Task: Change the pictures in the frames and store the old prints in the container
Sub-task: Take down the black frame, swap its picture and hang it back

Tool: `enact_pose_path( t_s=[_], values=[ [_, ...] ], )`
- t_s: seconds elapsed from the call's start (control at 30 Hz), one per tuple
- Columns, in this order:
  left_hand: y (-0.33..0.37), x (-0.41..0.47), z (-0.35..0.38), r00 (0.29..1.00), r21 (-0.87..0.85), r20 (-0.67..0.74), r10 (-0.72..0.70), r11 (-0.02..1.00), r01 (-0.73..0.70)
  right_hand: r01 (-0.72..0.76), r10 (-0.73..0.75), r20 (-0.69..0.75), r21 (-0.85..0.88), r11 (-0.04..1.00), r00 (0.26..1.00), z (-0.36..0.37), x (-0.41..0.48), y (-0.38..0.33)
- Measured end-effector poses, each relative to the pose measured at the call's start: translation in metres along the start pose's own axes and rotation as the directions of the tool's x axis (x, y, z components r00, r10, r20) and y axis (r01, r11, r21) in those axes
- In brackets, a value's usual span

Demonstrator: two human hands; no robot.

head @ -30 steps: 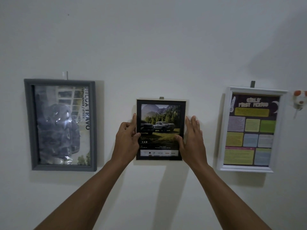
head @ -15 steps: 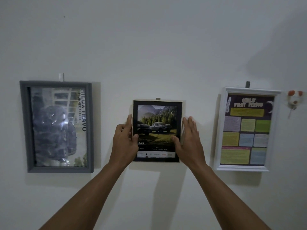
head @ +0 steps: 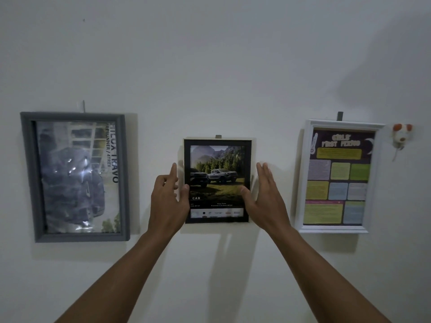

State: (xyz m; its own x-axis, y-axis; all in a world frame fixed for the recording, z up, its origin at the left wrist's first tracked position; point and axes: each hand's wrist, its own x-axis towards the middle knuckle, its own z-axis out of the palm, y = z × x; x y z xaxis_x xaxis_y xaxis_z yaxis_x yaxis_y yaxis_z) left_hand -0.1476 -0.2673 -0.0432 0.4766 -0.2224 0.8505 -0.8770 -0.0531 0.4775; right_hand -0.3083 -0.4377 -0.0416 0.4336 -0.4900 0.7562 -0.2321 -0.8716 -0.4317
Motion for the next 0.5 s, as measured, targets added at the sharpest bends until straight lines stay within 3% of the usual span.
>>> enact_pose_path(
  t_s=[0.1, 0.27, 0.5],
  values=[
    [0.016, -0.012, -0.004, 0.995, -0.013, -0.038, 0.088, 0.996, -0.089, -0.011, 0.011, -0.004, -0.015, 1.000, 1.000, -0.015, -0.008, -0.001],
    [0.064, -0.029, 0.011, 0.963, -0.056, 0.116, 0.244, 0.969, -0.239, -0.076, 0.076, -0.009, -0.140, 0.987, 0.997, -0.061, -0.025, 0.005],
    [0.139, -0.043, 0.085, 0.936, -0.154, 0.298, 0.186, 0.977, -0.145, -0.255, 0.243, -0.076, -0.236, 0.938, 0.967, -0.150, -0.039, 0.056]
  ],
)
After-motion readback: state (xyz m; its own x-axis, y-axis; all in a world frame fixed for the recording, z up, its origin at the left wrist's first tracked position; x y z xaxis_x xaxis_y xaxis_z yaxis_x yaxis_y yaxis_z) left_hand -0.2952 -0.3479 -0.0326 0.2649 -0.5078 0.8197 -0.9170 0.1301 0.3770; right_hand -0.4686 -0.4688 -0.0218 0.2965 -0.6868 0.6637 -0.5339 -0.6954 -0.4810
